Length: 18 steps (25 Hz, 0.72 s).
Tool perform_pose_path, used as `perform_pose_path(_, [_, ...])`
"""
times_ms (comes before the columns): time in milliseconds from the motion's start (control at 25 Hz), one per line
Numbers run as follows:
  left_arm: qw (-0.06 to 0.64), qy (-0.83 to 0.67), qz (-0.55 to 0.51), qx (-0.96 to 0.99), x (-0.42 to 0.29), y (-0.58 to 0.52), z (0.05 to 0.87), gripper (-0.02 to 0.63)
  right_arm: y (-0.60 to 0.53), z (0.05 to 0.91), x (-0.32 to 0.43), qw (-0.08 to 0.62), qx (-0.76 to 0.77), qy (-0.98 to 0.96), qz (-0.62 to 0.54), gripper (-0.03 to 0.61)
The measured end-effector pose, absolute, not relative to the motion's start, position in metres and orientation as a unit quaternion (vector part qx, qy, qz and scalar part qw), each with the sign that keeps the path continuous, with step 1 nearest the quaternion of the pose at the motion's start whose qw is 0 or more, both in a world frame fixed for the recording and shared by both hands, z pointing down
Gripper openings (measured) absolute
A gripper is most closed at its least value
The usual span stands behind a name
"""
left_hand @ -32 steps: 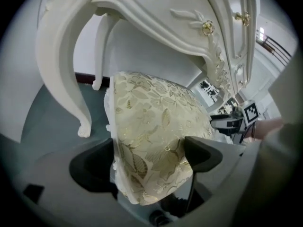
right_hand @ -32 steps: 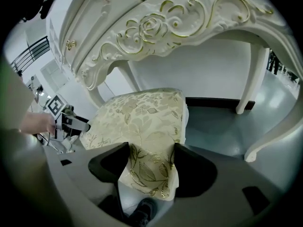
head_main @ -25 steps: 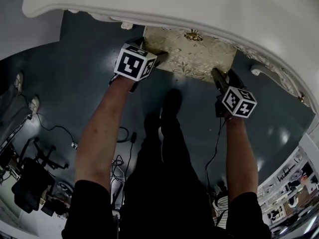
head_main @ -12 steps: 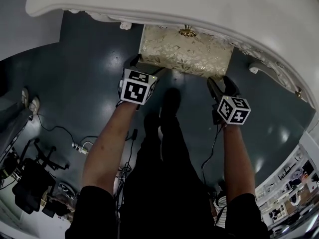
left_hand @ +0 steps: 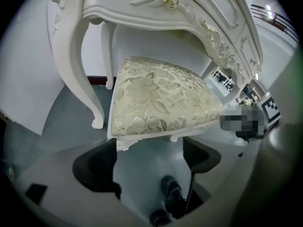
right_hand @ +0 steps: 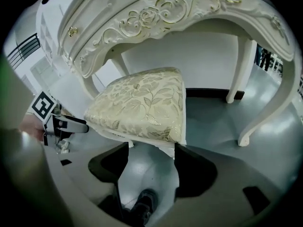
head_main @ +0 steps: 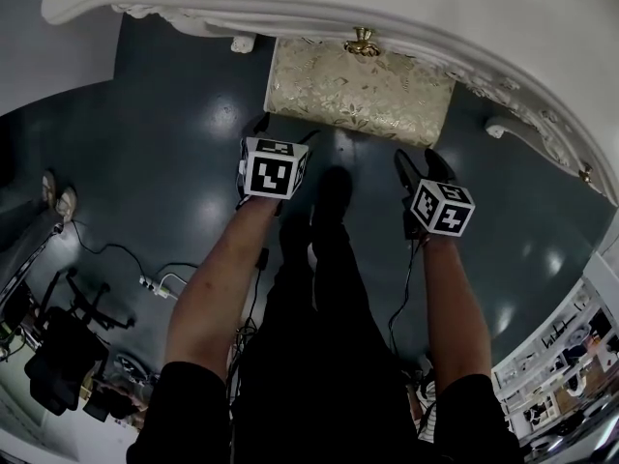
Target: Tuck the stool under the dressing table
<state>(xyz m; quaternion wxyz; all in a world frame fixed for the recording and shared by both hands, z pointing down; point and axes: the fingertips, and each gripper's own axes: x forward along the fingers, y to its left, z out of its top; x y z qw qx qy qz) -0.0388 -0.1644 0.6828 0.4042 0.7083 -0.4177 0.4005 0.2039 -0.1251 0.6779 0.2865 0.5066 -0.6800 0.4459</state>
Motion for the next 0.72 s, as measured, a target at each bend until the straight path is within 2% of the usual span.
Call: perform_pose_path(720, [0.38, -0.475, 0.399, 0.686, -0.028, -0.205, 0.692, 0.43, -0.174, 0.682, 0.219, 0.302, 0.515, -0.672, 0.438, 0.308])
